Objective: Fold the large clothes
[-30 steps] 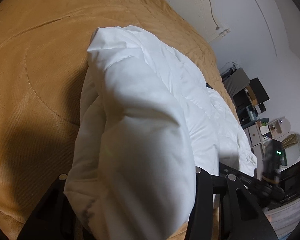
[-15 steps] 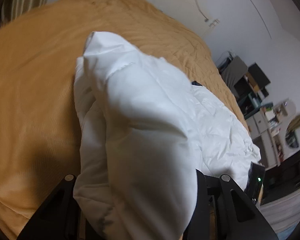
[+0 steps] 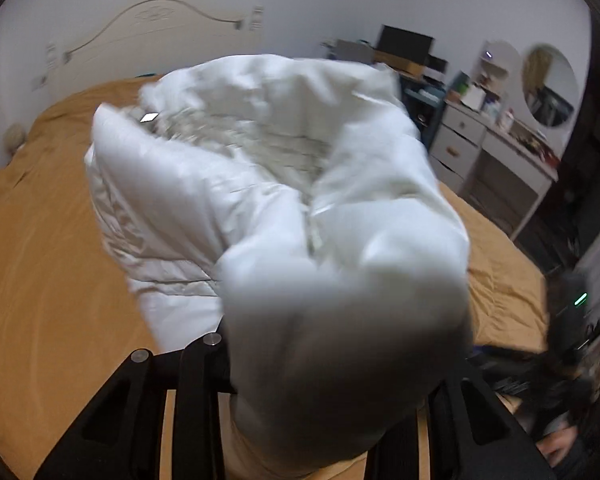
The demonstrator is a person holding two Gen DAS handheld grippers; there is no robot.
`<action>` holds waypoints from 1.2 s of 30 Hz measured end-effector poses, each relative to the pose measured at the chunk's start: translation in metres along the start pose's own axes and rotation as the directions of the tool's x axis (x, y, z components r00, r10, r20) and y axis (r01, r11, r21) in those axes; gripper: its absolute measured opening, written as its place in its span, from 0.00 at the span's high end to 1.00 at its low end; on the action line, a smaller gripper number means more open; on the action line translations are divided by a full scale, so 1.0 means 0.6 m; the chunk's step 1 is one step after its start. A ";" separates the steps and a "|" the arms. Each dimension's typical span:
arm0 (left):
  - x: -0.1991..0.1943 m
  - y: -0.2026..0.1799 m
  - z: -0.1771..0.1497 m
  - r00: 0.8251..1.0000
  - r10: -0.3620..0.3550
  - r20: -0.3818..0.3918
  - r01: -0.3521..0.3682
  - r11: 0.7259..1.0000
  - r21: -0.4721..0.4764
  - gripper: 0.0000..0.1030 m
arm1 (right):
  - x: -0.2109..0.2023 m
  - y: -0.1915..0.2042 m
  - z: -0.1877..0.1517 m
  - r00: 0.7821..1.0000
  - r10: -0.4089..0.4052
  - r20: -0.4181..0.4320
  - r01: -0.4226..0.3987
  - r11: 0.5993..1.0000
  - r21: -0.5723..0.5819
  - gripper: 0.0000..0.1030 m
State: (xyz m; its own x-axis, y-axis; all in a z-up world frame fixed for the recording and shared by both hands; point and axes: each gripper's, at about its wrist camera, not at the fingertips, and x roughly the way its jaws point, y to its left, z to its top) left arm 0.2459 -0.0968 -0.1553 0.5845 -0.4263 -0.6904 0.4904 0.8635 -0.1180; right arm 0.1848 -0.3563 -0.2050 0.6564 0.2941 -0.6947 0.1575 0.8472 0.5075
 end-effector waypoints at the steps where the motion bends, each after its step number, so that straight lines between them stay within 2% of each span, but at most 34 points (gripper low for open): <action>1: 0.023 -0.025 -0.005 1.000 -0.006 -0.001 0.006 1.000 0.027 0.67 | -0.029 -0.030 0.011 0.999 -0.025 0.039 0.024 0.999 0.037 0.42; 3: 0.071 -0.065 -0.021 1.000 -0.010 -0.030 0.011 0.998 0.058 0.67 | -0.085 -0.067 0.021 0.993 -0.058 0.103 0.050 0.995 0.084 0.29; 4: 0.098 -0.086 -0.036 0.999 -0.011 -0.052 0.015 0.997 0.073 0.67 | -0.100 -0.078 0.038 0.992 -0.060 0.114 0.049 0.995 0.090 0.29; 6: 0.143 -0.128 -0.072 0.996 0.008 -0.090 0.004 0.991 0.137 0.63 | -0.119 -0.083 0.090 0.993 -0.049 0.110 0.041 0.996 0.076 0.28; 9: 0.171 -0.180 -0.107 0.994 0.090 -0.061 -0.072 0.964 0.256 0.60 | -0.138 -0.053 0.173 0.998 -0.037 0.051 0.039 0.998 -0.041 0.12; 10: 0.174 -0.191 -0.114 0.992 0.110 -0.062 -0.088 0.956 0.279 0.60 | -0.123 -0.027 0.200 0.998 -0.051 0.027 0.054 0.994 -0.094 0.08; 13: 0.174 -0.190 -0.119 0.992 0.101 -0.081 -0.076 0.960 0.270 0.60 | -0.059 0.040 0.264 0.991 -0.091 -0.100 0.060 0.960 -0.272 0.07; 15: 0.175 -0.190 -0.120 0.992 0.084 -0.089 -0.058 0.962 0.266 0.60 | 0.024 0.091 0.307 0.967 -0.140 -0.214 0.051 0.926 -0.375 0.07; 17: 0.166 -0.175 -0.132 0.993 0.062 -0.099 -0.035 0.965 0.259 0.60 | 0.079 0.133 0.302 0.933 -0.173 -0.316 0.032 0.914 -0.405 0.09; 18: 0.168 -0.176 -0.125 0.993 0.053 -0.104 -0.025 0.967 0.253 0.58 | 0.118 0.134 0.302 0.905 -0.200 -0.376 0.036 0.915 -0.401 0.22; 19: 0.168 -0.173 -0.123 0.993 0.034 -0.115 -0.005 0.970 0.243 0.58 | 0.148 0.125 0.295 0.872 -0.248 -0.422 0.072 0.918 -0.390 0.58; 20: 0.166 -0.172 -0.121 0.992 0.009 -0.124 0.021 0.972 0.236 0.57 | 0.171 0.110 0.285 0.843 -0.279 -0.459 0.099 0.921 -0.377 0.61; 22: 0.147 -0.164 -0.131 0.990 -0.025 -0.138 0.059 0.967 0.249 0.57 | 0.211 0.076 0.277 0.803 -0.307 -0.510 0.128 0.926 -0.356 0.61; 23: 0.135 -0.160 -0.131 0.987 -0.034 -0.159 0.076 0.962 0.262 0.57 | 0.209 0.067 0.269 0.795 -0.303 -0.525 0.135 0.933 -0.335 0.61; 25: 0.109 -0.142 -0.128 0.974 -0.082 -0.211 0.136 0.958 0.253 0.57 | 0.218 0.041 0.265 0.789 -0.271 -0.552 0.135 0.952 -0.275 0.62; 27: 0.069 -0.106 -0.121 0.943 -0.204 -0.264 0.253 0.953 0.166 0.52 | 0.215 0.033 0.258 0.793 -0.265 -0.548 0.131 0.953 -0.272 0.62; 28: 0.043 -0.080 -0.118 0.915 -0.280 -0.291 0.319 0.943 0.098 0.52 | 0.214 0.030 0.256 0.795 -0.273 -0.541 0.137 0.951 -0.278 0.62; 29: 0.017 -0.055 -0.115 0.900 -0.325 -0.290 0.354 0.934 0.051 0.52 | 0.215 0.026 0.256 0.797 -0.277 -0.536 0.146 0.951 -0.274 0.62; 30: -0.010 -0.029 -0.108 0.902 -0.334 -0.273 0.352 0.936 0.017 0.53 | 0.213 0.025 0.254 0.798 -0.277 -0.536 0.150 0.951 -0.269 0.62; 32: -0.064 0.027 -0.090 0.937 -0.299 -0.182 0.302 0.953 -0.017 0.49 | 0.213 0.021 0.250 0.801 -0.269 -0.535 0.143 0.954 -0.264 0.62; 34: -0.085 0.081 -0.064 0.951 -0.299 -0.079 0.295 0.954 -0.058 0.32 | 0.217 0.016 0.246 0.808 -0.256 -0.531 0.137 0.958 -0.253 0.61; 35: -0.075 0.099 -0.042 0.951 -0.306 -0.050 0.301 0.950 -0.087 0.19 | 0.212 0.015 0.242 0.812 -0.257 -0.524 0.134 0.956 -0.261 0.61; 36: -0.055 0.118 -0.024 0.947 -0.321 -0.028 0.315 0.941 -0.121 0.17 | 0.206 0.015 0.238 0.817 -0.260 -0.515 0.132 0.953 -0.271 0.61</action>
State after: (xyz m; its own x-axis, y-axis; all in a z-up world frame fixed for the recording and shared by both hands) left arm 0.2518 -0.0179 -0.1513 0.3777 -0.6730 -0.6359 0.5675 0.7109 -0.4153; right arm 0.3728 -0.3755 -0.2131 0.1147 0.2482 -0.9619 0.0367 0.9666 0.2537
